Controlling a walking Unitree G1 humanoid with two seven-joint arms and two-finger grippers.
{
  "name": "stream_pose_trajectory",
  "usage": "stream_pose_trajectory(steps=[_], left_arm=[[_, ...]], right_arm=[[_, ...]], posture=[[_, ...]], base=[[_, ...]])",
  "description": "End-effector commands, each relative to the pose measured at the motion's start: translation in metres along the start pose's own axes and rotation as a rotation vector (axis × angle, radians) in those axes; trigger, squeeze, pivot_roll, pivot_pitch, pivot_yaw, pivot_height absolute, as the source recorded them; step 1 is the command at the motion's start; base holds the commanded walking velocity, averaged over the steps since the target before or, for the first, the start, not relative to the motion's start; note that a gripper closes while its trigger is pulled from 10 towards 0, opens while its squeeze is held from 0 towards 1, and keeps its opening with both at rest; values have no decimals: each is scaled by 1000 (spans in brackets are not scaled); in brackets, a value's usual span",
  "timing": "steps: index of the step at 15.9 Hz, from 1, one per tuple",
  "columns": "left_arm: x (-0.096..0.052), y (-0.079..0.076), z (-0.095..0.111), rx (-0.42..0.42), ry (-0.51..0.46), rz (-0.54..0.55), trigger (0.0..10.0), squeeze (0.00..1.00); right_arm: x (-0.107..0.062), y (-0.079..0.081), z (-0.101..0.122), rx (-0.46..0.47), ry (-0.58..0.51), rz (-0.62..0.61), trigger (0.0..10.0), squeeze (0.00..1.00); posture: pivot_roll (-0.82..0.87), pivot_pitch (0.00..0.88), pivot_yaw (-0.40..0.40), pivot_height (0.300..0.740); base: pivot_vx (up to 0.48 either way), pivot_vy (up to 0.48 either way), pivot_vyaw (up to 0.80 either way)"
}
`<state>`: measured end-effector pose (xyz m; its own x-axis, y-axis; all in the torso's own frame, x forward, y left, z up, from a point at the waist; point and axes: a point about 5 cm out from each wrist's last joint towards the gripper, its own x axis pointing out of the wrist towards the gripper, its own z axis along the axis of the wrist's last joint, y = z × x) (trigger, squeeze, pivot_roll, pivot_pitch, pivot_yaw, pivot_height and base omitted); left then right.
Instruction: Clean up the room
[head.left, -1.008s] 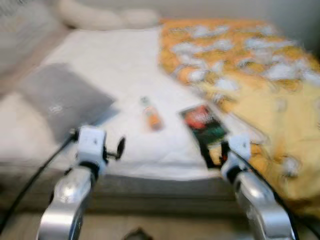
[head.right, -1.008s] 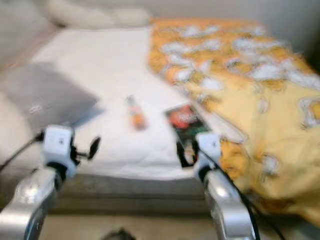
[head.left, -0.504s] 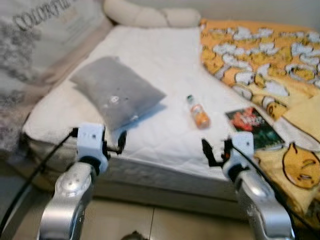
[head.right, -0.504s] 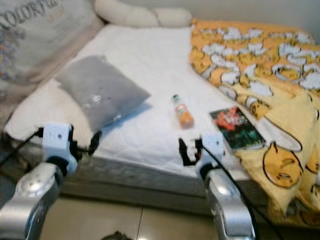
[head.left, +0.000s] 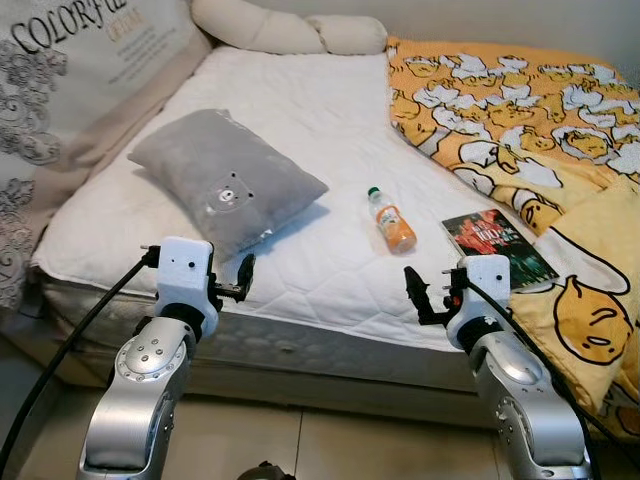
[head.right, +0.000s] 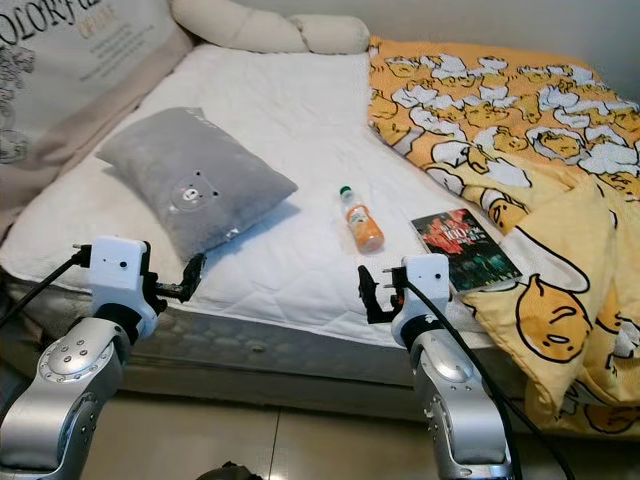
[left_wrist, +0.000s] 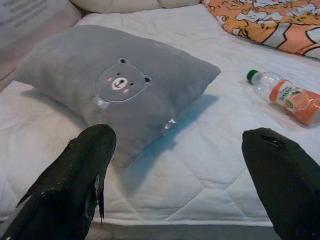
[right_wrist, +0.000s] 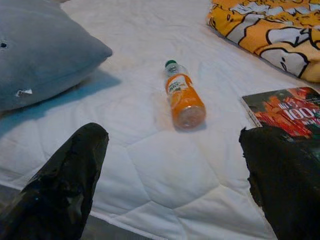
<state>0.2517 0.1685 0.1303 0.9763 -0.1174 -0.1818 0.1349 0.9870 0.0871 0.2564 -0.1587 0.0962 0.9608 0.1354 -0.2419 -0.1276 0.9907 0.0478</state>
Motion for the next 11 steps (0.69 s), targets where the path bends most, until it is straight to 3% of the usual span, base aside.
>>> stream_pose_trajectory(steps=[1, 6, 8, 11], left_arm=[[2, -1, 1, 14, -10, -8, 10000, 0], [1, -2, 0, 18, -18, -24, 10000, 0], [1, -2, 0, 20, -18, -25, 10000, 0], [2, -2, -1, 25, -18, -29, 10000, 0]], right_arm=[[2, -2, 3, 6, -1, -2, 10000, 0], [1, -3, 1, -3, 6, -6, 10000, 0], [2, -3, 0, 0, 17, -5, 10000, 0], [3, -2, 1, -25, 9, 3, 10000, 0]], posture=[[50, 0, 2, 740], [48, 0, 4, 740], [47, 0, 5, 740], [48, 0, 6, 740]], base=[[266, 0, -475], [300, 0, -95], [311, 0, -800], [310, 0, 0]])
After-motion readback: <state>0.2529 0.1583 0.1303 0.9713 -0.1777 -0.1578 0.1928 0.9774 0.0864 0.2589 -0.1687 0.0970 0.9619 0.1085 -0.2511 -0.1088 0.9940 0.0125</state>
